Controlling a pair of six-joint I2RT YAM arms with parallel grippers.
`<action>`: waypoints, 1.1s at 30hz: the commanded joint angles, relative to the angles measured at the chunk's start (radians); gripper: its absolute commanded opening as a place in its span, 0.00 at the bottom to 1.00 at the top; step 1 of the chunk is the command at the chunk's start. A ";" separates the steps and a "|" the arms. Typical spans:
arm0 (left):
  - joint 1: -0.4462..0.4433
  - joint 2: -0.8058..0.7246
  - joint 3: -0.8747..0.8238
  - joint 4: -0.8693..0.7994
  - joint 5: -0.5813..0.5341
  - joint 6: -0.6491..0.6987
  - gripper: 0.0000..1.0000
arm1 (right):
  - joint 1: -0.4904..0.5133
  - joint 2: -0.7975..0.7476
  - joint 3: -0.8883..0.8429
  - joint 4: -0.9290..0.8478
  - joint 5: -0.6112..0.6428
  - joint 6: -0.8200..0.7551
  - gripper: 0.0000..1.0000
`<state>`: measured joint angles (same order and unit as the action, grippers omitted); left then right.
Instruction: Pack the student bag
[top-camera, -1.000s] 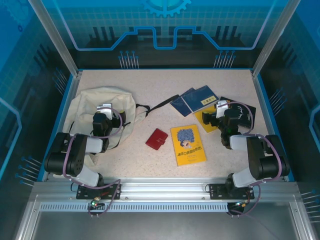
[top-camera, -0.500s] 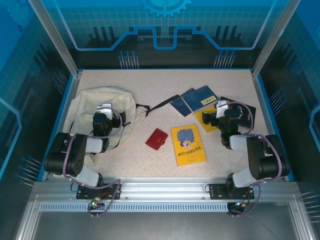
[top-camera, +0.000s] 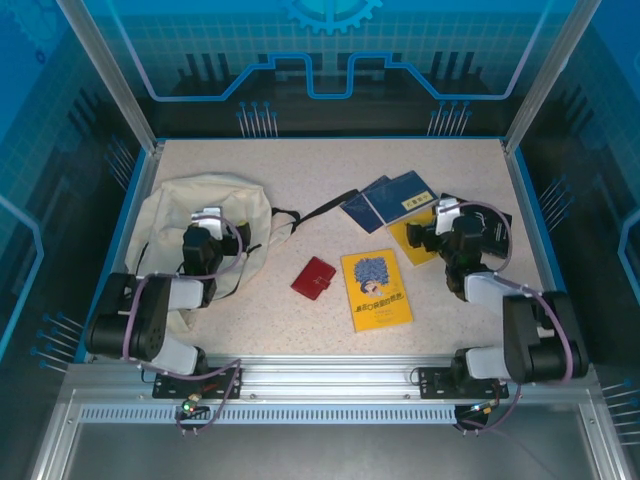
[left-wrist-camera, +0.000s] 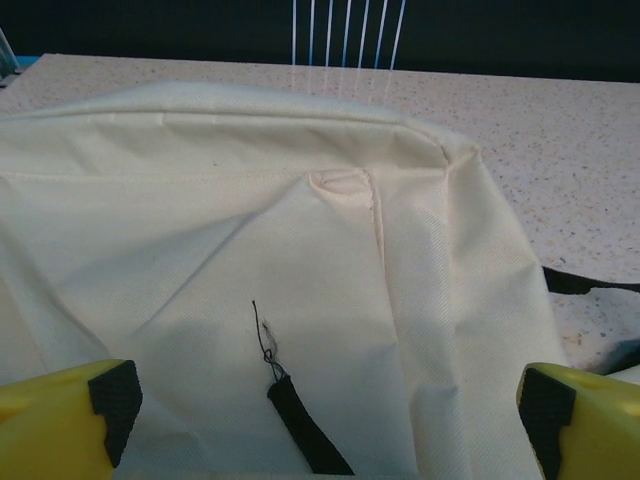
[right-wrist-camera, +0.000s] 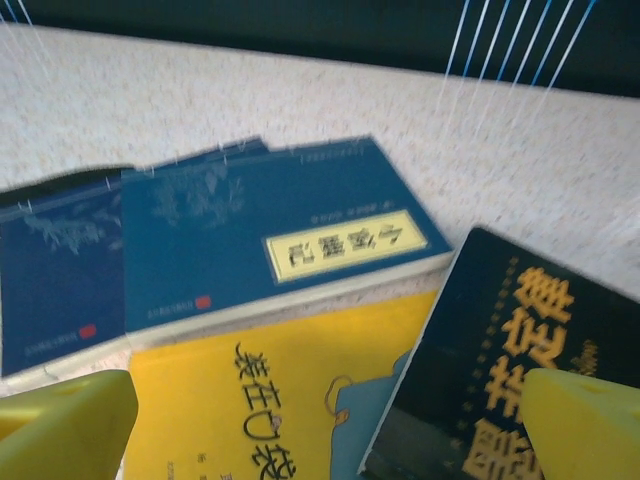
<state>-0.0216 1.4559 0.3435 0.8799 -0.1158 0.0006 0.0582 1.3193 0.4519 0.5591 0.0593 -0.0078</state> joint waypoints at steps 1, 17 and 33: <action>0.008 -0.107 0.019 -0.093 -0.022 -0.010 0.99 | 0.018 -0.107 0.082 -0.179 0.076 0.013 1.00; 0.002 -0.269 0.421 -1.008 0.184 -0.564 0.99 | 0.268 0.020 0.549 -0.969 -0.032 0.573 1.00; -0.020 -0.210 0.427 -1.171 0.223 -0.592 0.97 | 0.845 0.675 1.050 -0.880 -0.203 0.793 0.77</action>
<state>-0.0360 1.2362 0.7513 -0.2363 0.0952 -0.5728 0.8700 1.9167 1.4040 -0.3111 -0.0998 0.7193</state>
